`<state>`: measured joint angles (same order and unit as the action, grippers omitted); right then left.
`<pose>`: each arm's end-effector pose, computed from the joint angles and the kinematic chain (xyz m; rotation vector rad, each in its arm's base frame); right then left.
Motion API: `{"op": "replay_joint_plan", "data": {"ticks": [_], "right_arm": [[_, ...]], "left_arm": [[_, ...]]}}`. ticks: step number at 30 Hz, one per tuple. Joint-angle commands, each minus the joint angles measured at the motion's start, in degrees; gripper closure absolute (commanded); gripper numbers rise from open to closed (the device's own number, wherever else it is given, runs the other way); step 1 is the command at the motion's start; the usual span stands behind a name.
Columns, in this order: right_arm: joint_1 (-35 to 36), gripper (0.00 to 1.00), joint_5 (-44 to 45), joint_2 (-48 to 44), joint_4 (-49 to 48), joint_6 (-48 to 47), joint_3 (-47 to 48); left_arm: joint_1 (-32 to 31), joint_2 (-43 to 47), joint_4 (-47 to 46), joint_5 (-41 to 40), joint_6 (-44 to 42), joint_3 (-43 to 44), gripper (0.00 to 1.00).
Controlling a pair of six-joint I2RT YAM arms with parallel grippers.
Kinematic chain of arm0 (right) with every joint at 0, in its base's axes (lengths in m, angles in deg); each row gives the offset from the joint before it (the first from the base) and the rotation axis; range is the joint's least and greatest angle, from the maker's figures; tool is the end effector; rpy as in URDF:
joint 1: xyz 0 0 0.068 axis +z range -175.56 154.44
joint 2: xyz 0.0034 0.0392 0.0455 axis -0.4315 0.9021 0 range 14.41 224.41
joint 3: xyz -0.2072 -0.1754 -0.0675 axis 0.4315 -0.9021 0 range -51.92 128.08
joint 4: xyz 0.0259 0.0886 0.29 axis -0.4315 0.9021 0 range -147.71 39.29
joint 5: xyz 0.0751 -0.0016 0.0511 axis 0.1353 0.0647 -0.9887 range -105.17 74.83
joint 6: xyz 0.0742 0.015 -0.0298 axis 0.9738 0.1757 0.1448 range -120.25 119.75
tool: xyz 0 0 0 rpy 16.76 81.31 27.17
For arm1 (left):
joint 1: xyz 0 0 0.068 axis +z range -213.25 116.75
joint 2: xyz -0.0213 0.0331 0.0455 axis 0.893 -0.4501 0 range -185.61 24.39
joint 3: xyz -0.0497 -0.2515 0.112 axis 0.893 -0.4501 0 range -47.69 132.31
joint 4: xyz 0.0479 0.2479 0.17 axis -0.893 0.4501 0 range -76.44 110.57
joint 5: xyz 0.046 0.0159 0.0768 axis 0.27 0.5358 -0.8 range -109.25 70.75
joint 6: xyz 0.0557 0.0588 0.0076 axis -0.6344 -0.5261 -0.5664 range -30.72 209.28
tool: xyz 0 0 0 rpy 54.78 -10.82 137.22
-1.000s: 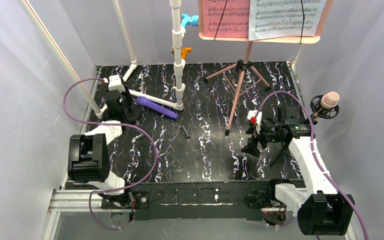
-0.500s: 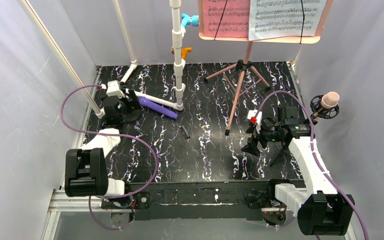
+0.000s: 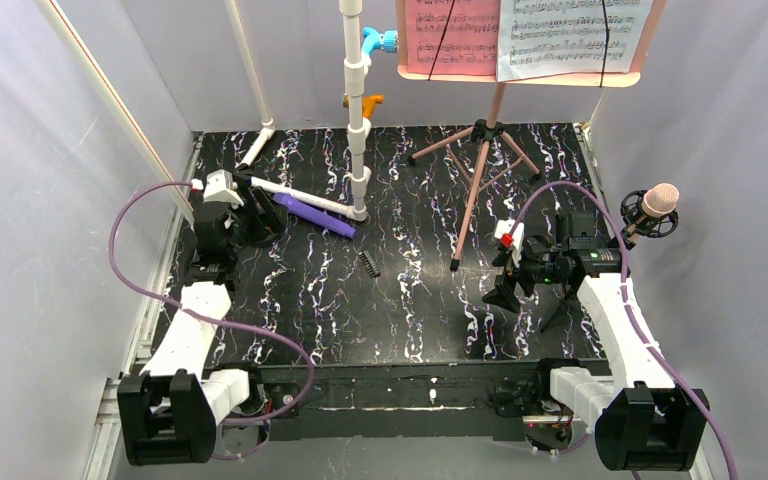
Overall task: Pack up the instrument practice props
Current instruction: Pick up the microphone stand with the microphone from the center of the board.
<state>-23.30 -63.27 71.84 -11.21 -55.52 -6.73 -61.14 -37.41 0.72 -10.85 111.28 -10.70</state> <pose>0.2310 0.0617 0.2356 -1.3170 1.8205 0.6119 0.3215 0.0015 0.2554 -0.2697 1.7728 -0.3799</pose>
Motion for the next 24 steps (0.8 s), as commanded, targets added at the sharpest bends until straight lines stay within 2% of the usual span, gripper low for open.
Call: {"op": "replay_joint_plan", "data": {"ticks": [1,5,12,17,24], "right_arm": [[-0.1,0.02,-0.6,-0.2,-1.0,0.3,-0.5],[-0.1,0.02,-0.4,-0.1,-1.2,0.5,-0.5],[-0.1,0.02,-0.2,0.3,-1.6,0.7,-0.6],[-0.1,0.02,-0.1,0.4,-1.7,0.9,-0.7],[-0.2,0.02,-0.1,0.7,-2.0,1.1,-0.9]], "left_arm": [[0.3,6.0,10.3,2.9,3.2,0.0,0.02],[0.3,10.7,16.3,3.8,4.1,0.1,0.02],[0.2,19.8,21.6,7.3,7.4,-2.9,0.02],[0.2,23.8,24.9,12.4,8.0,-4.0,0.02],[-0.2,25.7,24.7,21.5,7.5,-5.7,0.02]]}}
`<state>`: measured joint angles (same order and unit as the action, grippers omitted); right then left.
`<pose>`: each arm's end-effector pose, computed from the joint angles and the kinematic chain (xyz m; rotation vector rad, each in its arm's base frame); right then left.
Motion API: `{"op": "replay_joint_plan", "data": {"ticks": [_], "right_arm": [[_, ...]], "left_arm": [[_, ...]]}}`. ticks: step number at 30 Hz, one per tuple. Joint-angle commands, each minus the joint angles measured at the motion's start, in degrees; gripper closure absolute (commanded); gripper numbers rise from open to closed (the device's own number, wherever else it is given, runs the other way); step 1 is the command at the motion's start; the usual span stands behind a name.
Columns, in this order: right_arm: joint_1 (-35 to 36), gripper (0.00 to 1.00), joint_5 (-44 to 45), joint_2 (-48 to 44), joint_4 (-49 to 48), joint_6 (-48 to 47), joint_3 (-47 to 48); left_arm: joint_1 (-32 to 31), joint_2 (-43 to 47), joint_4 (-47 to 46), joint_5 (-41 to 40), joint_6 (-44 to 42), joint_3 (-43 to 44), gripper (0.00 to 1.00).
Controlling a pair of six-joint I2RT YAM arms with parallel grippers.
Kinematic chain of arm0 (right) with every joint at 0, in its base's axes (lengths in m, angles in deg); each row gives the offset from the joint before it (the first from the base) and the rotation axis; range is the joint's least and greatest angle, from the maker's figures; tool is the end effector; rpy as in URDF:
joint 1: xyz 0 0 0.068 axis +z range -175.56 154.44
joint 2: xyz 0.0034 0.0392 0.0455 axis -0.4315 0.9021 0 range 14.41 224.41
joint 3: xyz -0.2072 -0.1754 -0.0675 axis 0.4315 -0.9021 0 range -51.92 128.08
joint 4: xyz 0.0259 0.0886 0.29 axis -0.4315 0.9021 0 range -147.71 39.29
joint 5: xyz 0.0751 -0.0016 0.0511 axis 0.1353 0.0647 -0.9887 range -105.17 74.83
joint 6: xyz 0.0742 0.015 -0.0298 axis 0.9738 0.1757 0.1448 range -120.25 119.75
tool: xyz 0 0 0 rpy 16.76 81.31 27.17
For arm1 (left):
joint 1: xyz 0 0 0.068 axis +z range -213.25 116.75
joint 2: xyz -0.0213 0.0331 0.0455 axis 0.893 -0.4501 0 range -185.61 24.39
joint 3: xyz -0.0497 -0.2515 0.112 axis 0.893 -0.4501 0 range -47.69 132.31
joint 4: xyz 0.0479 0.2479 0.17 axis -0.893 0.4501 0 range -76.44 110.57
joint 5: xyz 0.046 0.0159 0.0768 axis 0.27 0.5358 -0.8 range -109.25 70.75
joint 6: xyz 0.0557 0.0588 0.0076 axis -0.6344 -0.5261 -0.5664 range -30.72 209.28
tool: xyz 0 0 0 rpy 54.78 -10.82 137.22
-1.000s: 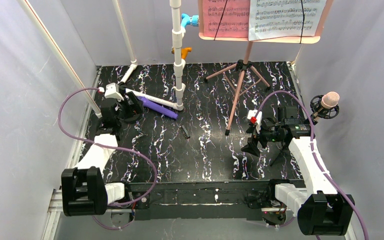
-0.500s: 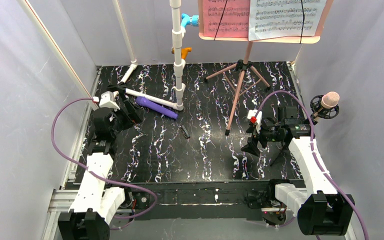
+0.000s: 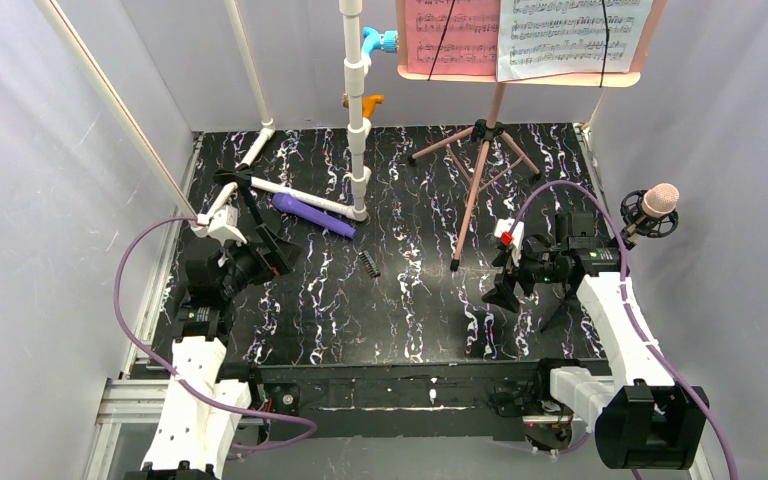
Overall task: Pack up the instrument practice props
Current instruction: Pick up the microphone stand with the microphone from the center of the board.
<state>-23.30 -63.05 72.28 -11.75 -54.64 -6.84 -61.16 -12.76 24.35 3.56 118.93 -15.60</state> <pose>0.2329 0.0616 0.2336 -1.3043 1.8350 0.6163 0.2330 -0.0189 0.2736 -0.2361 1.8686 -0.6998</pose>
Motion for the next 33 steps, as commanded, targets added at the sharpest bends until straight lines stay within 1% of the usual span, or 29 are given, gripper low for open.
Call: {"op": "replay_joint_plan", "data": {"ticks": [1,8,9,11,16,19,28,33], "right_arm": [[-0.2,0.02,-0.3,0.3,-1.5,0.2,-0.8],[-0.9,0.02,-0.5,0.3,-1.5,0.2,-0.9],[-1.0,0.02,-0.6,0.4,-1.4,0.3,-0.9],[-1.3,0.02,-0.9,0.5,-1.2,0.3,-0.8],[-1.7,0.02,-1.6,0.2,-0.4,0.5,-0.2],[-1.7,0.02,-0.6,-0.1,0.9,0.8,0.5],[-1.7,0.02,6.1,-2.0,9.6,-1.9,4.6],[-1.7,0.02,10.8,-2.8,12.3,-1.0,6.4]], "left_arm": [[-0.3,1.2,1.0,7.7,-0.1,-0.9,0.02],[-1.3,-0.7,1.0,15.4,-1.0,-0.9,0.02],[-3.2,-1.1,1.4,15.7,-1.9,-0.6,0.02],[-4.8,-1.3,2.3,16.1,-3.7,-0.1,0.02],[-7.7,-0.6,4.2,14.9,-7.9,0.7,0.02],[-9.2,-0.2,5.3,13.0,-9.8,1.0,0.02],[-11.6,1.0,6.0,10.6,-11.3,1.3,0.02],[-12.7,1.8,5.8,10.0,-11.8,1.4,0.02]]}}
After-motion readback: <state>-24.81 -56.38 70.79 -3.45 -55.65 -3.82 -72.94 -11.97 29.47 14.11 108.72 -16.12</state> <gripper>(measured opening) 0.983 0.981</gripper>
